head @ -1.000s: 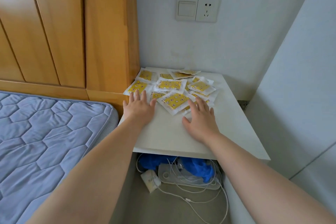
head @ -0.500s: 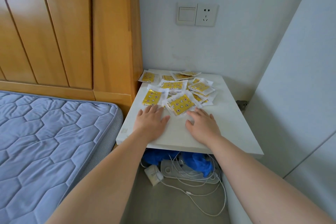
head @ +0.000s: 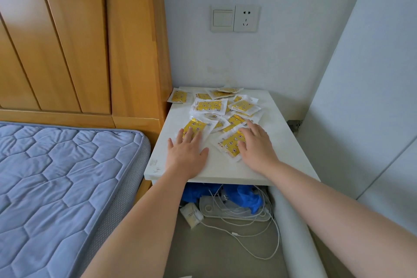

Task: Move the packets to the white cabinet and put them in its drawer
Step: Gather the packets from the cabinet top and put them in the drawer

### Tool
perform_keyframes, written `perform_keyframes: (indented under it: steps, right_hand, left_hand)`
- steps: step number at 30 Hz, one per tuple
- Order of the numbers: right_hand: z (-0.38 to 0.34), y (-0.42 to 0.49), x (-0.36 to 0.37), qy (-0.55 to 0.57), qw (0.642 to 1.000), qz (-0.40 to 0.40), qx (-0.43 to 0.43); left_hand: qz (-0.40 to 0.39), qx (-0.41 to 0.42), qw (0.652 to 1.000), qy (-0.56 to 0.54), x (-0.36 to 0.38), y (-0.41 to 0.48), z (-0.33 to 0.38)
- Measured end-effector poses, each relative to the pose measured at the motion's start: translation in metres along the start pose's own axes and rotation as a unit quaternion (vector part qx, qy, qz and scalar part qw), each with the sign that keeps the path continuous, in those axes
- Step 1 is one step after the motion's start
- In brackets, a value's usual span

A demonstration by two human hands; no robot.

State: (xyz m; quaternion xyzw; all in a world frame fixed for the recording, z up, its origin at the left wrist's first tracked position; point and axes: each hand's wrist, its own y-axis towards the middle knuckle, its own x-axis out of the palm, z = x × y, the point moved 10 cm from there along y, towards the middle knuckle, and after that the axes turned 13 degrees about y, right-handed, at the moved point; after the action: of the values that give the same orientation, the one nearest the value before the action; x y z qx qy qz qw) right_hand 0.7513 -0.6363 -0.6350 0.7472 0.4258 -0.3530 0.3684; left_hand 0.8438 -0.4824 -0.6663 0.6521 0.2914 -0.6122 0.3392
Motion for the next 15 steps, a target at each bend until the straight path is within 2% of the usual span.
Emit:
perform_keyframes:
  steps: [3, 8, 15]
  right_hand:
    - [-0.006, 0.03, 0.02, -0.003, 0.997, -0.072, -0.008]
    - [-0.013, 0.056, 0.049, 0.006, 0.99, -0.138, -0.006]
    - [-0.016, 0.052, 0.05, 0.19, 0.971, -0.147, 0.011]
  left_hand:
    - [0.003, -0.007, 1.0, -0.005, -0.001, 0.001, -0.001]
    - [0.076, -0.04, 0.996, -0.039, -0.016, -0.003, -0.006]
    - [0.103, -0.094, 0.988, -0.064, -0.015, -0.005, -0.02]
